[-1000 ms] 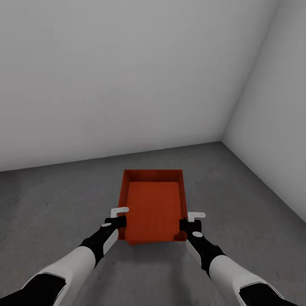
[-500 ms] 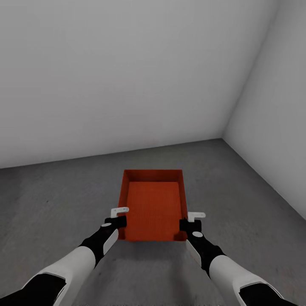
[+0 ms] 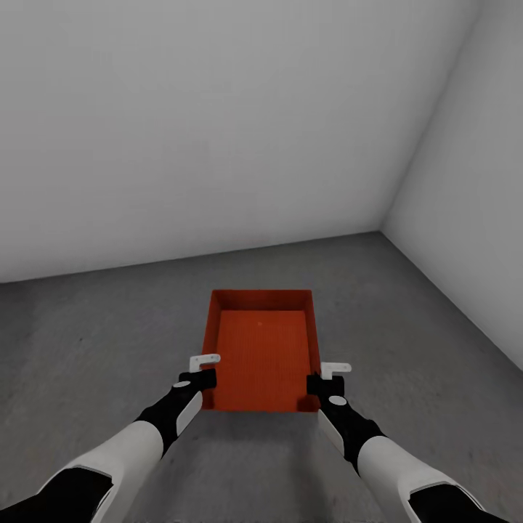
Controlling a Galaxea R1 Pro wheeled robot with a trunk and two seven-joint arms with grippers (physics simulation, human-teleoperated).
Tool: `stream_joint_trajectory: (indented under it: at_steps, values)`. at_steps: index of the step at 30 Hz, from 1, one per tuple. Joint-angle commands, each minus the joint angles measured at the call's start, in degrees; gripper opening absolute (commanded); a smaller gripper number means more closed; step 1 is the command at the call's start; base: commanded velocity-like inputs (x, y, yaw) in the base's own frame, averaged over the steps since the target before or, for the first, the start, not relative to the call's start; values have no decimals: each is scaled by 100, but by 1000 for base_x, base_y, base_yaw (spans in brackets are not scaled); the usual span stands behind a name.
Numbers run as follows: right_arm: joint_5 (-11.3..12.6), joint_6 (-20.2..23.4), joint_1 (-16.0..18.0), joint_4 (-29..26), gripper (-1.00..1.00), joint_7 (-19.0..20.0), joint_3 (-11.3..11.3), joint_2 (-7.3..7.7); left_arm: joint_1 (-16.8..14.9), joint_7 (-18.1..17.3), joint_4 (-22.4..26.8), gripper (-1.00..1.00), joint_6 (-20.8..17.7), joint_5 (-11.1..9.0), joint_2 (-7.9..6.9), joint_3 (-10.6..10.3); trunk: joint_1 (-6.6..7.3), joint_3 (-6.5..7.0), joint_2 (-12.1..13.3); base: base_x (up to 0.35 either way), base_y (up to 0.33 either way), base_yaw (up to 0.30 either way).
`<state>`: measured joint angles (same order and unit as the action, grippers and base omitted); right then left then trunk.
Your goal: Move the two storage containers from the living room to the garage. In the garage, place one container on the floor and stack the other container on top of it (either order is fine).
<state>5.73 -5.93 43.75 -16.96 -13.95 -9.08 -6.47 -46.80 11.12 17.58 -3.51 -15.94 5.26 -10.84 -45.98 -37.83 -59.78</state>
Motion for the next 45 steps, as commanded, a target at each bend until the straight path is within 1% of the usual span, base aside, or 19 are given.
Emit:
stream_joint_trajectory:
  at_steps: [1, 45]
  values:
    - [-28, -40, 11, -18, -100, -195, 173, 6, 3, 83, -193, -100, -36, -23, -280, -24, 0, -13, -3, 0, 0, 0]
    - [-36, -40, 11, -18, -100, -195, 170, 6, 3, 83, -193, -100, -36, -23, -280, -24, 0, -417, -3, 0, 0, 0]
